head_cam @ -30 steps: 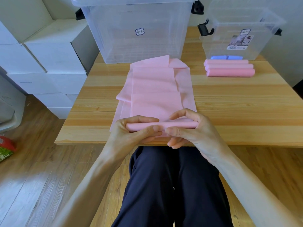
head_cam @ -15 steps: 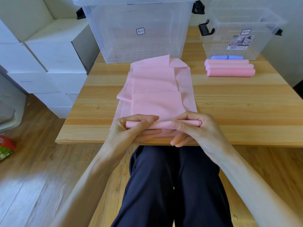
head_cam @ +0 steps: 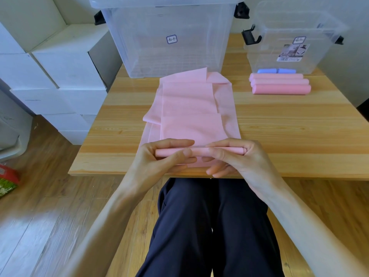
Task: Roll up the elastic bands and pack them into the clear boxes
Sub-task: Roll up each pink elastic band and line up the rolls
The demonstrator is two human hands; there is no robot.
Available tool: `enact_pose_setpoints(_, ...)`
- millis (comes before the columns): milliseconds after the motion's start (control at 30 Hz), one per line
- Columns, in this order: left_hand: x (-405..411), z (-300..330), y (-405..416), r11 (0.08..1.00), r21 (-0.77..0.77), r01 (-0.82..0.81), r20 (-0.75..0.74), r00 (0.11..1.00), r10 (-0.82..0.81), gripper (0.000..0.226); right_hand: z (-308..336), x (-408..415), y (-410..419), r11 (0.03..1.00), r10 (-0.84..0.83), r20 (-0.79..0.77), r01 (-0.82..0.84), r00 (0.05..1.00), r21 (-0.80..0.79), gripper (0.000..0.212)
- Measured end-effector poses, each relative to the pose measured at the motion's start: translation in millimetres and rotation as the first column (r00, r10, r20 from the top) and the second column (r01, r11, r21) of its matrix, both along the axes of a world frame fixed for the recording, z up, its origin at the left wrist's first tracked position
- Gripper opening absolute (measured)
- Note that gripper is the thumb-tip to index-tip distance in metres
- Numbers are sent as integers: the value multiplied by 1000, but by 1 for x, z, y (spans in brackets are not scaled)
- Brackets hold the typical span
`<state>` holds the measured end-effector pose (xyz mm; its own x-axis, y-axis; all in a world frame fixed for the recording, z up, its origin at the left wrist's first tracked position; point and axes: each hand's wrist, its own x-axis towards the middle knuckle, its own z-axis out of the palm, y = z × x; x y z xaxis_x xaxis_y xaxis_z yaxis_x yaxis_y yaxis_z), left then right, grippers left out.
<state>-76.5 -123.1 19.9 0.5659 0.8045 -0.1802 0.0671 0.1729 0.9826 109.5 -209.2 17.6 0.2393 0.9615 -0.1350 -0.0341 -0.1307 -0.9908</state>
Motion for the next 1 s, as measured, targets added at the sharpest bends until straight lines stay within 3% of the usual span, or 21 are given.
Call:
enact_pose_setpoints(533,1,-3,-1,999,22,-47,2,999,47,21,-1,-2,-1,999,38,-32,-38,999,-12,31)
enact_pose_setpoints(667,0,-3,-3,999,37,-22,15,1000,21,29,-2,-1,0,1000,-9,-21,9,1000,-1,21)
enact_pose_setpoints(1000,3,-2,-3,998,-37,-42,21,999,43,27,-1,-1,-3,999,31,23,-31,999,15,24)
